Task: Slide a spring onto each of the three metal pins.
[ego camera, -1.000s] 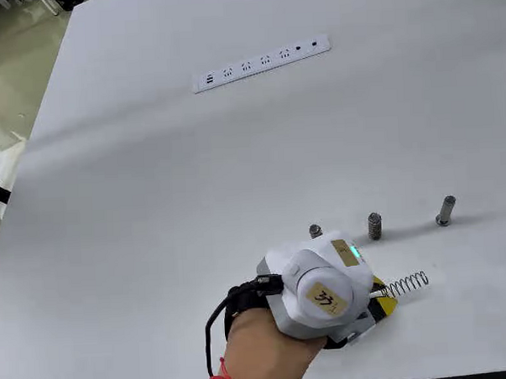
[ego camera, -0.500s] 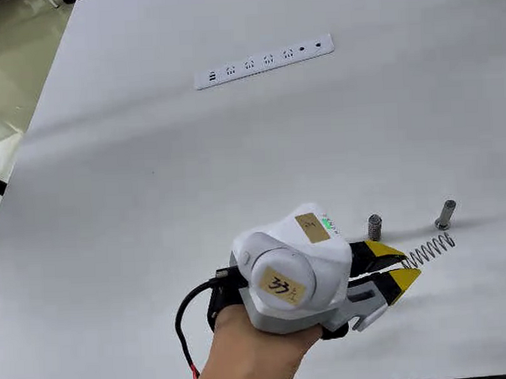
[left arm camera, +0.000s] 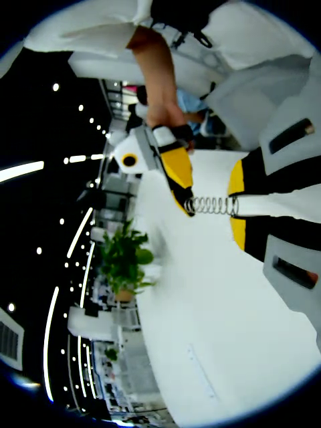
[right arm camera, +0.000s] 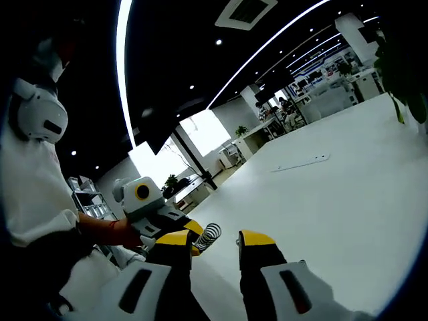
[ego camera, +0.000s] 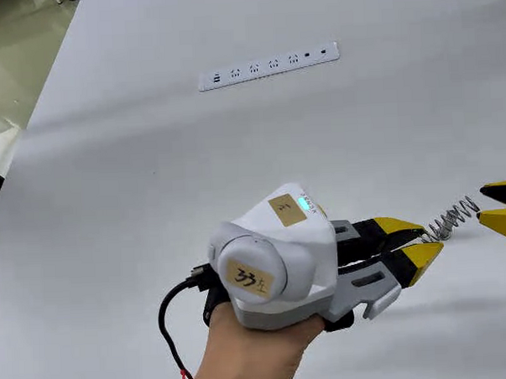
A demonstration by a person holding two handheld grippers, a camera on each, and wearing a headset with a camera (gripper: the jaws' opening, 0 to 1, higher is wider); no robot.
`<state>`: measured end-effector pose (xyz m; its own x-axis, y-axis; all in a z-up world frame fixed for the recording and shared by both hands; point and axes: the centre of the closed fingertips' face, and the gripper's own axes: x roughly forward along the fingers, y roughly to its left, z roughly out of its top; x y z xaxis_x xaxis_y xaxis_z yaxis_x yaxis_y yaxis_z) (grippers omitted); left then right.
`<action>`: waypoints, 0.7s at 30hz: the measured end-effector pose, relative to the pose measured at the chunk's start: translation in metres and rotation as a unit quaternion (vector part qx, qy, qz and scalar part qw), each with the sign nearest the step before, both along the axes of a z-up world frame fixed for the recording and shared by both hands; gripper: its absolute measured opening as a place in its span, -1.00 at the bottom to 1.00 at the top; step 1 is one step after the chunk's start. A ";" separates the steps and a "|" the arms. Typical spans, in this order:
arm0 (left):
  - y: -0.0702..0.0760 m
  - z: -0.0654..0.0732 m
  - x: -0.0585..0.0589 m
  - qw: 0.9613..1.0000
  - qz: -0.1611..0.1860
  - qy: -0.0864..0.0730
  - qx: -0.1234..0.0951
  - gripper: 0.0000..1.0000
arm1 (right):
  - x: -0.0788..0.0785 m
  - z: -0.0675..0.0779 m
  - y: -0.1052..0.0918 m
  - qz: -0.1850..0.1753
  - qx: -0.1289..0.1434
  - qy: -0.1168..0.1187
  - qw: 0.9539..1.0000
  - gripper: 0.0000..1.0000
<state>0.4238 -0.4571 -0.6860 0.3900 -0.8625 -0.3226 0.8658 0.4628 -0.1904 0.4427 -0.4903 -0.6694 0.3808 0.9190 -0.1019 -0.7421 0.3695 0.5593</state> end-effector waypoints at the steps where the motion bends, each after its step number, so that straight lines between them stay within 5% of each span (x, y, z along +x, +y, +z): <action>1: 0.000 0.001 0.000 1.000 0.001 0.000 -0.002 -0.80 | 0.000 0.001 0.001 0.000 0.005 0.004 1.000 -0.45; 10: -0.001 0.006 -0.001 1.000 0.000 -0.002 -0.016 -0.80 | -0.001 0.009 0.014 0.016 0.004 -0.003 1.000 -0.73; 21: -0.001 0.004 -0.004 1.000 -0.009 -0.004 -0.012 -0.80 | -0.008 0.010 0.020 0.047 -0.033 -0.021 0.998 -0.74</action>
<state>0.4195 -0.4580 -0.6825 0.3771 -0.8768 -0.2982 0.8750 0.4429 -0.1956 0.4347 -0.4703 -0.6590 0.2990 0.9424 -0.1498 -0.7969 0.3329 0.5041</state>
